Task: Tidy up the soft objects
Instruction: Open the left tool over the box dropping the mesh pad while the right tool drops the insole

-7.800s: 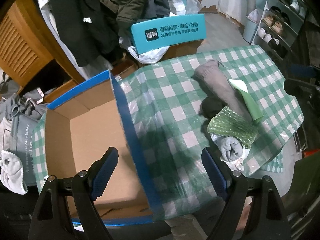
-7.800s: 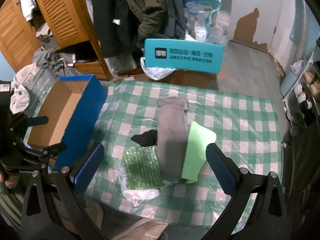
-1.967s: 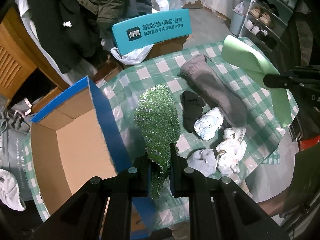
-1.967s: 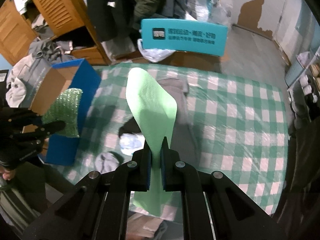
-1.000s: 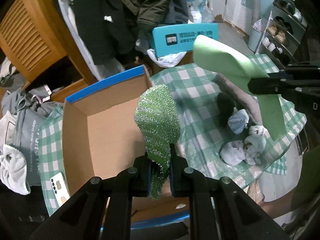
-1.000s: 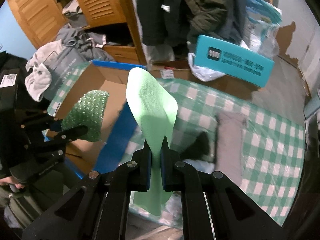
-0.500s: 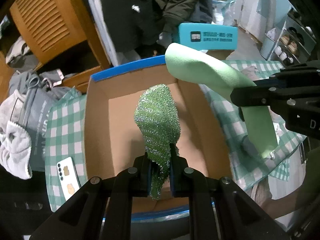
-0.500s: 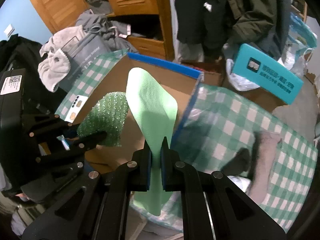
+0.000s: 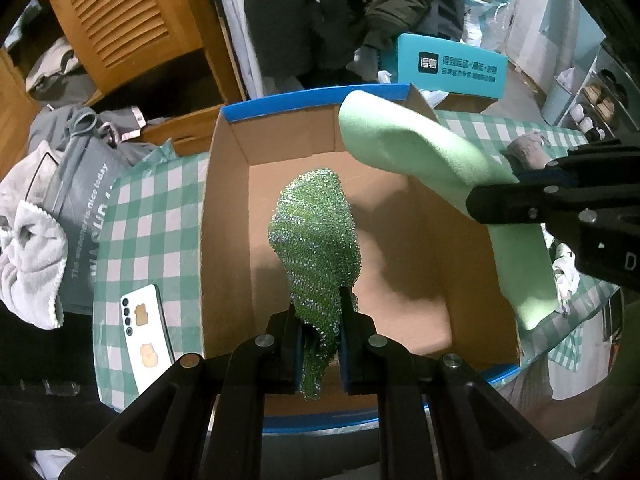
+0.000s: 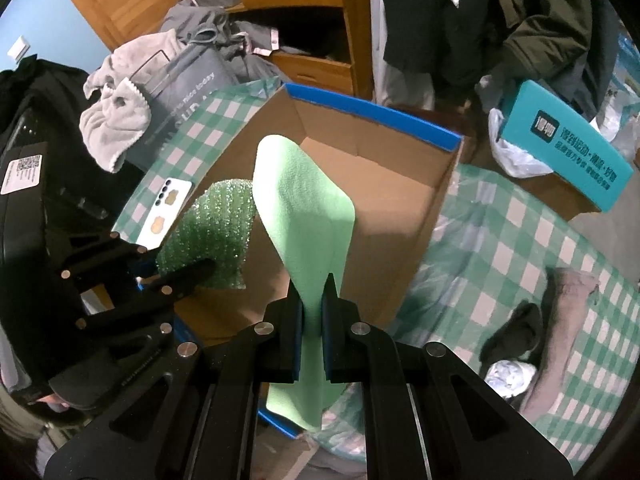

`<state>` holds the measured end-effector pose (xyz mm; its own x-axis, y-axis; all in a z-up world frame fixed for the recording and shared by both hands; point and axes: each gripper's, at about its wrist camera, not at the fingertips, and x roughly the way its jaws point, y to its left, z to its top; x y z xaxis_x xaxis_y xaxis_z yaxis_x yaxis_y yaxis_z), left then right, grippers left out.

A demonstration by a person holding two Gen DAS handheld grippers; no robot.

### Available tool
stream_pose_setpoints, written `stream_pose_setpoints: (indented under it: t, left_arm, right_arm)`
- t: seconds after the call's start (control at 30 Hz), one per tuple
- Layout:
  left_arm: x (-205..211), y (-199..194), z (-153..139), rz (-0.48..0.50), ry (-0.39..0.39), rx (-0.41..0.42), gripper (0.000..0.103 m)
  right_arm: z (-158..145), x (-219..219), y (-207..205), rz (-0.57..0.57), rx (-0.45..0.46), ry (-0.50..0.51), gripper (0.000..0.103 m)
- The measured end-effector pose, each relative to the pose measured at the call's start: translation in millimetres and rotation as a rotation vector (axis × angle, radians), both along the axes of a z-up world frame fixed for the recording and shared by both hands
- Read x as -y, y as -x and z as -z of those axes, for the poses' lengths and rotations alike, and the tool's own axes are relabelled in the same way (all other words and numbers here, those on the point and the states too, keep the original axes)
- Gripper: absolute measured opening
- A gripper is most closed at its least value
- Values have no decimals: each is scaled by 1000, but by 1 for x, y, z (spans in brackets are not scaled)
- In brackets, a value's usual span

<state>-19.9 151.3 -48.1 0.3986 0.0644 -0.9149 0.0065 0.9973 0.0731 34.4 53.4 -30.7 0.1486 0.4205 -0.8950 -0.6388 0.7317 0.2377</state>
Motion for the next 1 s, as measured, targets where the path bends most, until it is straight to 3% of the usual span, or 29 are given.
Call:
stream_pose_setpoints:
  t: [0.17,0.33,0.43,1.0]
  left_arm:
    - [-3,-1,0,-14,-7,7,34]
    - [-2,-2,1,-16,-21,5,45]
    - [-1,-3,0,-15,-18,6,45]
    - [35,-18,-4,36,-7,-3,49]
  right_arm:
    - [6,-3,-2,5,-30,1,9]
    - [9,1,-4,22,-25,26,35]
    - [7,5,-4,29,-15,22,46]
    - [5,57,-8,85,28,49,55]
